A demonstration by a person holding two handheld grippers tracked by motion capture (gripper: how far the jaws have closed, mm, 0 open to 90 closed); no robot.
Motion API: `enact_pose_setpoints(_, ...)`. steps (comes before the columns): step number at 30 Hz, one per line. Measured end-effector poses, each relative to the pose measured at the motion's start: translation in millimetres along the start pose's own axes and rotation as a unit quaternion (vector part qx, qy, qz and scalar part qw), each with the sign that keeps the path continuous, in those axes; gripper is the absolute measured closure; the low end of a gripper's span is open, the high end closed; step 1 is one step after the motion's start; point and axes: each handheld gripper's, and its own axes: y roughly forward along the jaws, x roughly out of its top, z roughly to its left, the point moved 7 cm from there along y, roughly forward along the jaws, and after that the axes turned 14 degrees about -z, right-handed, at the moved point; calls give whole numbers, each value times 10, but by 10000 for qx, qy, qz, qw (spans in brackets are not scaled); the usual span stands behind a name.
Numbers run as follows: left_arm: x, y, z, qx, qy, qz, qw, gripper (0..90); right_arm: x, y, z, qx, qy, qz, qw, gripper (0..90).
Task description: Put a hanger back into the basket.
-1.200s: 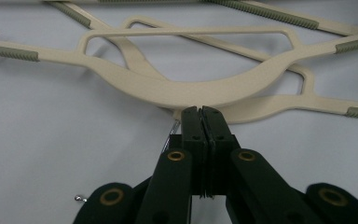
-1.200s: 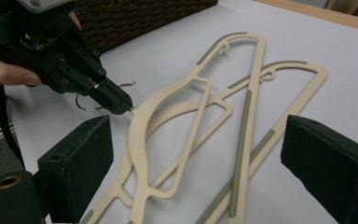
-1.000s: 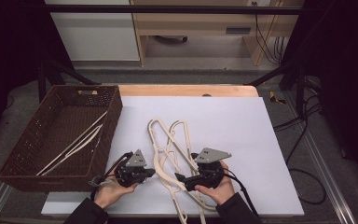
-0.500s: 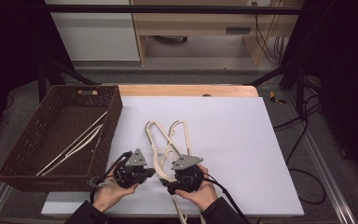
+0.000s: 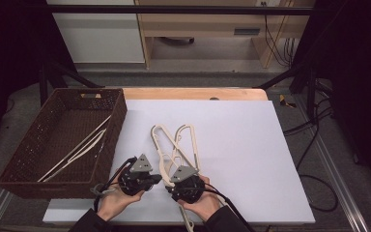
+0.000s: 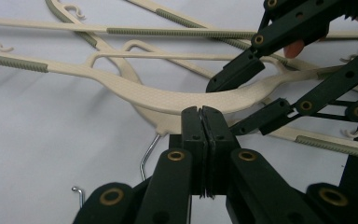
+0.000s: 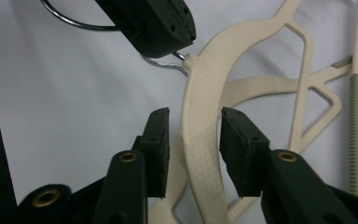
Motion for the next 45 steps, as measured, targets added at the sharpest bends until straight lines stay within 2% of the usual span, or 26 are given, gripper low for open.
enact_pose_setpoints(4, 5, -6, -2, -5, -28, -21, 10000, 886, -16, 11, -3, -117, -132, 49, 9998, 730)
enact_pose_setpoints(7, 36, -25, -3, -24, -53, -167, 9998, 877, 0, -14, -3, -100, -136, 15, 9999, 739)
enact_pose_setpoints(8, 64, -41, -7, -94, -177, -293, 9994, 850, 3, -21, -3, -88, -150, 10, 9998, 740)
enact_pose_setpoints(12, 175, -142, 43, -30, -251, -754, 9968, 596, 1, -33, -16, -145, -223, 48, 9996, 744)
enact_pose_setpoints(14, 267, -255, 88, 33, -275, -1101, 9935, 503, 11, -53, -21, -117, -235, 38, 9996, 746)
enact_pose_setpoints(15, 294, -297, 105, 63, -268, -1191, 9925, 466, 27, -64, -32, -141, -209, -14, 9997, 747)
enact_pose_setpoints(18, 395, -462, 171, 196, -284, -1578, 9869, 349, 68, -122, -65, -175, -155, -86, 9997, 752)
enact_pose_setpoints(21, 456, -575, 211, 176, -303, -1836, 9824, 256, 107, -194, -103, -238, -152, -131, 9995, 760)
enact_pose_setpoints(24, 495, -667, 258, 320, -276, -2055, 9778, 152, 153, -275, -153, -306, -210, -193, 9991, 770)
enact_pose_setpoints(26, 514, -728, 298, 387, -308, -2193, 9744, 115, 181, -327, -193, -371, -261, -236, 9987, 778)
enact_pose_setpoints(28, 521, -757, 314, 405, -342, -2266, 9725, 76, 215, -403, -254, -473, -258, -293, 9981, 789)
enact_pose_setpoints(32, 509, -754, 320, 400, -347, -2244, 9730, 54, 268, -545, -373, -597, -182, -387, 9973, 813)
enact_pose_setpoints(34, 485, -714, 311, 371, -296, -2128, 9760, 54, 293, -617, -437, -734, -172, -430, 9962, 832)
enact_pose_setpoints(36, 465, -672, 303, 385, -299, -2067, 9772, 54, 311, -687, -512, -902, -229, -468, 9946, 864)
enact_pose_setpoints(37, 456, -660, 304, 386, -282, -2028, 9781, 56, 319, -729, -557, -929, -162, -515, 9942, 865)
enact_pose_setpoints(39, 436, -637, 312, 437, -237, -1957, 9794, 59, 318, -774, -599, -778, 12, -585, 9952, 865)
enact_pose_setpoints(42, 421, -621, 315, 463, -200, -1883, 9808, 66, 304, -825, -673, -871, 19, -582, 9945, 866)
enact_pose_setpoints(43, 419, -618, 311, 460, -194, -1876, 9810, 68, 304, -844, -686, -807, 68, -603, 9949, 866)
enact_pose_setpoints(45, 415, -613, 309, 517, -107, -1830, 9817, 74, 327, -880, -680, -534, 228, -741, 9956, 866)
